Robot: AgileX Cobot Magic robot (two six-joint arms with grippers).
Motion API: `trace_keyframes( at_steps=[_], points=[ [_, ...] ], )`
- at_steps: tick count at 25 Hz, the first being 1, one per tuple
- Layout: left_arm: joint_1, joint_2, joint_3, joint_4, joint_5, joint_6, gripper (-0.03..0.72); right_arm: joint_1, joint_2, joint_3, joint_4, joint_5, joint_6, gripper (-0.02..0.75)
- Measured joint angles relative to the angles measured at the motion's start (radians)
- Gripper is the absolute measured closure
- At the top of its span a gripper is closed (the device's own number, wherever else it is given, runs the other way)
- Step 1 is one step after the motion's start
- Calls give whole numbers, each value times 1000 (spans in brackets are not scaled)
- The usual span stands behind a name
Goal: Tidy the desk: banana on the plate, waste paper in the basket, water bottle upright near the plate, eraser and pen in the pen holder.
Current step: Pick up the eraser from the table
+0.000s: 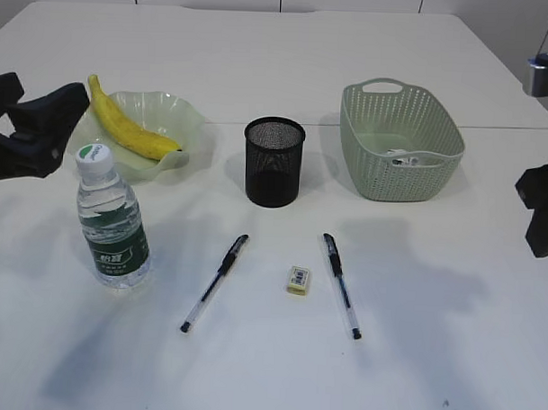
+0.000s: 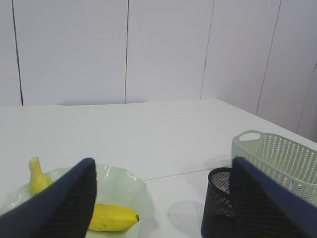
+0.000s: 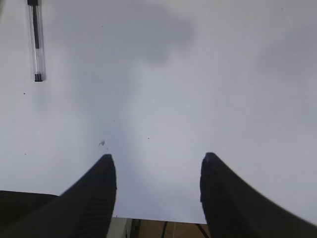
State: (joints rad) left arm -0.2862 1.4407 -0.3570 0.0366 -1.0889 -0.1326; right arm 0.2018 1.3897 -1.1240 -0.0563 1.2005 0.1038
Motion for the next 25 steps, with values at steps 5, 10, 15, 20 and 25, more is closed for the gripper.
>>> trace_keyframes(
  at_steps=[5,10,15,20,25],
  points=[
    [0,-26,0,-13,34,0,95,0,0,0,0,0,0,330],
    [3,-44,0,-37,80,0,95,0,0,0,0,-18,0,330],
    [37,-66,0,-66,117,0,95,0,0,0,0,-24,0,330],
    [106,-107,0,-69,159,0,95,0,0,0,0,-36,0,330],
    [168,-142,0,-69,255,-4,95,0,0,0,0,-44,0,330]
  ],
)
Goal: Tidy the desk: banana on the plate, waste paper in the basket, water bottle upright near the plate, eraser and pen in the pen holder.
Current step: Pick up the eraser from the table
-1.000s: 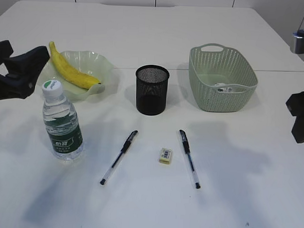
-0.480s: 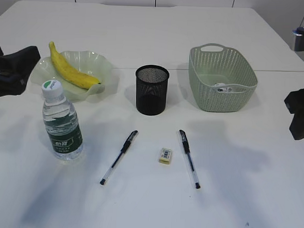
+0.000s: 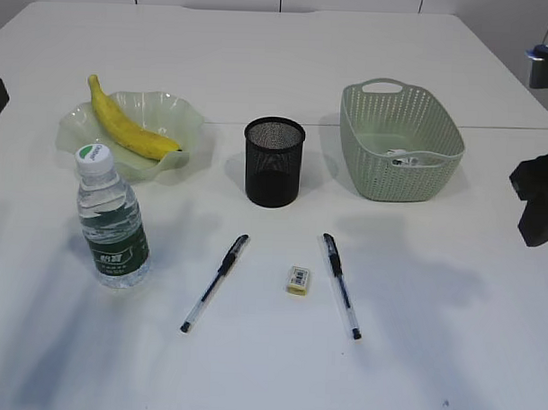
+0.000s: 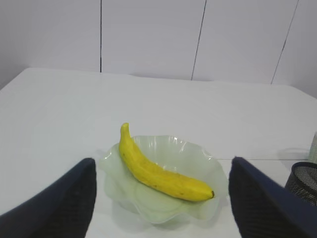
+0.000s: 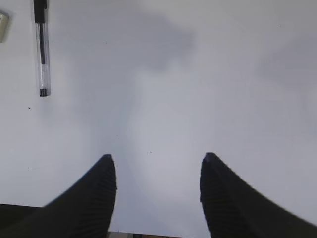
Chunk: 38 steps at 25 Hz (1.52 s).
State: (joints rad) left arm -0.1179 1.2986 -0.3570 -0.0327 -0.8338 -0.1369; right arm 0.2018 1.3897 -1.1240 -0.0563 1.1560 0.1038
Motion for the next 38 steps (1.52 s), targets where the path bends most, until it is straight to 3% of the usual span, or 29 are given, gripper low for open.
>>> trace_keyframes(
  at_steps=[8,14,26,34,38],
  points=[
    [13,-43,0,0,170,-20,95,0,0,0,0,-4,0,330],
    [13,-89,-16,0,432,-27,95,0,0,0,0,-5,0,330],
    [19,-103,-324,0,1188,-29,118,0,0,0,0,-5,2,330],
    [167,-105,-391,0,1420,-29,129,0,0,0,33,-5,2,330],
    [191,-105,-391,-1,1514,-8,130,0,0,0,106,-5,2,330]
  ],
)
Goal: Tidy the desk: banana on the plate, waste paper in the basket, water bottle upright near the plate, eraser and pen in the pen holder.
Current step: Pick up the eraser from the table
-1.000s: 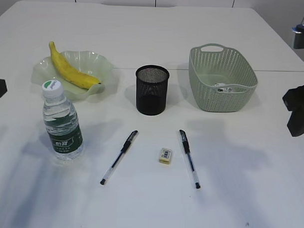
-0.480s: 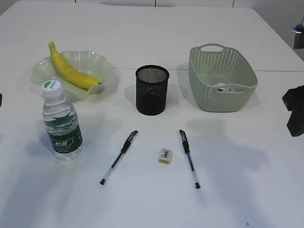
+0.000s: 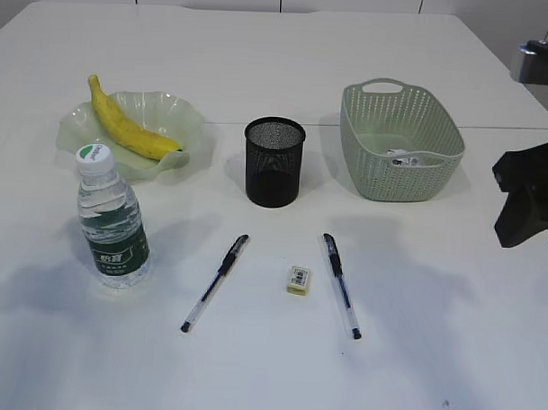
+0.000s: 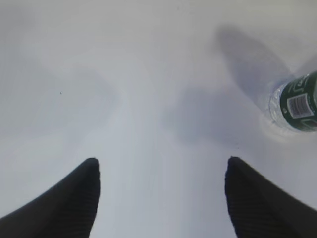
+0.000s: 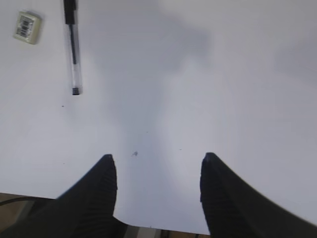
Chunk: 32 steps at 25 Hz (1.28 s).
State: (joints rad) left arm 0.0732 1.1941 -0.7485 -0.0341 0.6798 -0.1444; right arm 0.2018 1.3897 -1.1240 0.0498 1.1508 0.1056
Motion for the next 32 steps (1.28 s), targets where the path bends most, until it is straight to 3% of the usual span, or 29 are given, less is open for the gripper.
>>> trace_keyframes(
  at_steps=[10,24,32],
  points=[
    [0,-11,0,-81,160,62,133,16,0,-44,67,0,-13,330],
    [0,-73,0,-107,169,65,148,276,164,-185,55,-34,123,330],
    [0,-74,0,-136,169,65,204,380,369,-362,-32,-41,371,330]
  ],
)
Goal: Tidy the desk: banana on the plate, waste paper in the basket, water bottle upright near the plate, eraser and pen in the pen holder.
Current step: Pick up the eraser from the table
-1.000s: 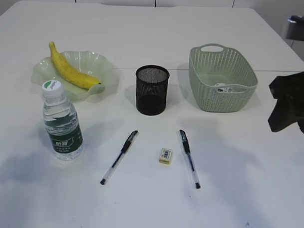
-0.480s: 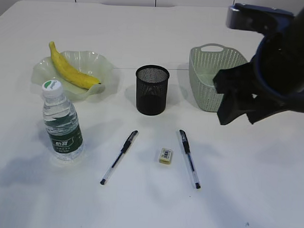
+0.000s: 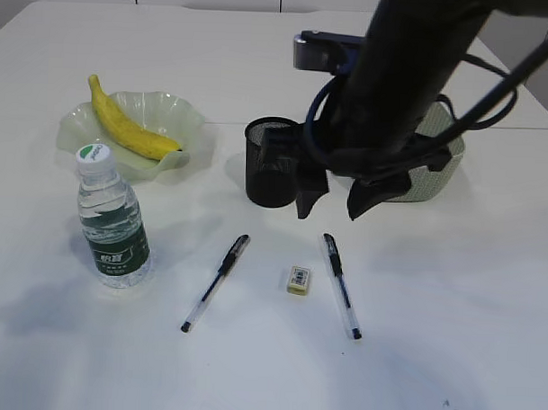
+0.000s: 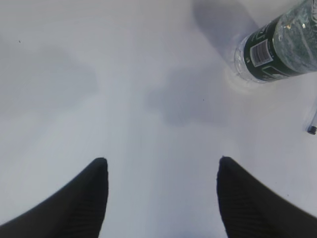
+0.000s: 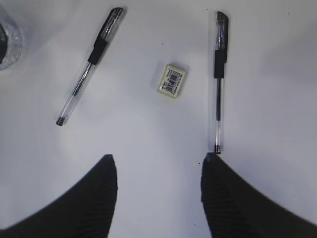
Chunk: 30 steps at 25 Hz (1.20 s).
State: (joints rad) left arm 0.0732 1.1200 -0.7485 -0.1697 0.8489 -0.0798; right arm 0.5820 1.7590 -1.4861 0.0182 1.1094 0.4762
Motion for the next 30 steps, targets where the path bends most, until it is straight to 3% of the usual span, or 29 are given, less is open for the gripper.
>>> trace_keyframes(
  at_steps=[3,18,30],
  points=[
    [0,0,0,-2,0,0,206,32,78,-31,-32,-7,88,330],
    [0,0,0,-27,0,2,221,38,283,-37,52,-117,269,331],
    [0,0,0,-27,-25,2,222,-12,350,-94,8,-95,339,331]
  ],
)
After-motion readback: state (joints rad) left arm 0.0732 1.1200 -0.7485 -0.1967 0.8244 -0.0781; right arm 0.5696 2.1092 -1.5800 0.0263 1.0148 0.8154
